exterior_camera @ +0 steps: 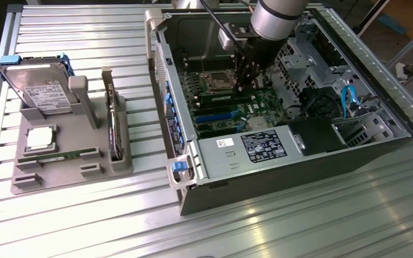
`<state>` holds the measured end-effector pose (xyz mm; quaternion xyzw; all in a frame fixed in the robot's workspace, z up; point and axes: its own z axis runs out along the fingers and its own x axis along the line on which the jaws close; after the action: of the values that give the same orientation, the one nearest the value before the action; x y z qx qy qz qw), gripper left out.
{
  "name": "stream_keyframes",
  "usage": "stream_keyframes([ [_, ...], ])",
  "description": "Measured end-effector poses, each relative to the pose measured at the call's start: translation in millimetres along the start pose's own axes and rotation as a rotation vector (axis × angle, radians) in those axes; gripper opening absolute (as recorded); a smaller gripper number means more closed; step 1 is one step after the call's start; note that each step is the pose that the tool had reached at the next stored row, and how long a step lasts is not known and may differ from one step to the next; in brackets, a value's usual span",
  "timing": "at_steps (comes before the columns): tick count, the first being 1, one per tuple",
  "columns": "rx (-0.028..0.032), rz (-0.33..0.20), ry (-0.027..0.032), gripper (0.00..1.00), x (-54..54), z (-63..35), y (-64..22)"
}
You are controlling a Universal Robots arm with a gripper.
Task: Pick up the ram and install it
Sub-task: 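Insert the ram into the slot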
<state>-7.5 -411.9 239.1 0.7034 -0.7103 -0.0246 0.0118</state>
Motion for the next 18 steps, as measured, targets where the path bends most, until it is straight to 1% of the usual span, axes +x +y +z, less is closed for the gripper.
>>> stream_keyframes([
  [6,0.0000,0.000,0.0000,0.12,0.3,0.0,0.0],
  [9,0.0000,-0.001,-0.0019,0.12,0.3,0.0,0.0],
  [12,0.0000,-0.002,-0.0026,0.12,0.4,0.0,0.0],
  [13,0.0000,-0.003,-0.0051,0.12,0.9,0.0,0.0],
  [15,-0.0001,-0.003,-0.0073,0.12,1.6,0.0,0.0],
  [18,-0.0001,-0.004,-0.0074,0.12,1.6,0.0,0.0],
])
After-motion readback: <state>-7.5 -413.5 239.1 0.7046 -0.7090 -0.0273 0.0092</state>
